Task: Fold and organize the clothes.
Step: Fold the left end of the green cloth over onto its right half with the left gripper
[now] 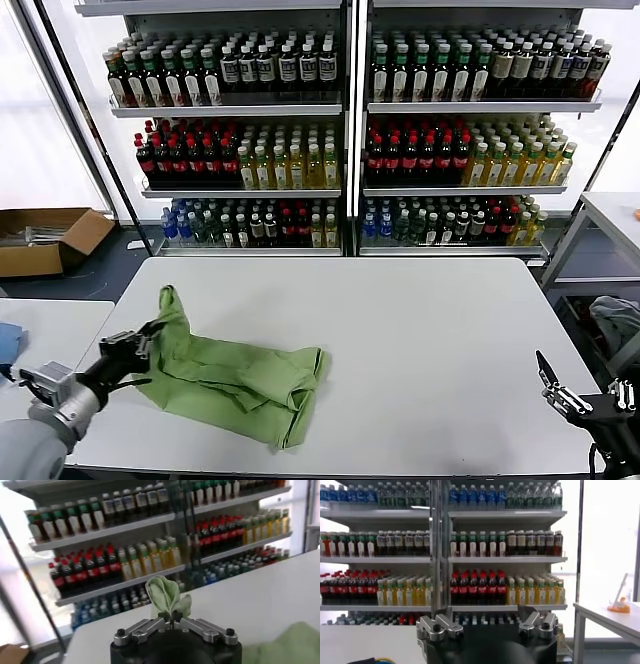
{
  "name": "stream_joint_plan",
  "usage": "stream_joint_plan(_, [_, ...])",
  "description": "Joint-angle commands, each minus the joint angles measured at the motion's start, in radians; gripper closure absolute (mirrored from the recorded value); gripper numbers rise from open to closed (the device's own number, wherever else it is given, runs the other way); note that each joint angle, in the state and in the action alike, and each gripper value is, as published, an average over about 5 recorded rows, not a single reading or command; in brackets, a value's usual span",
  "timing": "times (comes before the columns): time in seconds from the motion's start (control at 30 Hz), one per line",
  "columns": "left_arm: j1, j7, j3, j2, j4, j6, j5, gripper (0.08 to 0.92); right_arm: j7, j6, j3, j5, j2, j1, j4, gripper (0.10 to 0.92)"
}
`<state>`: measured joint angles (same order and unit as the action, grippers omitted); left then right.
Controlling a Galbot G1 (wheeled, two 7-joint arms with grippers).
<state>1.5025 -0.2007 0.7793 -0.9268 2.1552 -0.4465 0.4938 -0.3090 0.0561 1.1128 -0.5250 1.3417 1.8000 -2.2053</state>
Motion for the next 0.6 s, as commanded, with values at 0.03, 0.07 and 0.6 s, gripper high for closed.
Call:
stream_joint_plan(0.03, [-0.028, 0.088, -0.199, -0.042, 0.11, -0.044, 0.078, 0.912, 0.001, 0.001, -0.002, 0.007, 0.009, 0.001, 0.001, 0.203])
stream_joint_plan(0.07, [-0.026, 0.1, -0.21, -0.045, 0.116, -0.051, 0.1, 0.912, 0.001, 0.002, -0.002, 0.009, 0.011, 0.001, 0.001, 0.203])
stream_joint_plan(0.6, [0.002, 0.109, -0.426, -0.149, 0.036, -0.063, 0.002, 0.912, 0.001, 0.006, -0.021, 0.041, 0.04, 0.001, -0.015, 0.203])
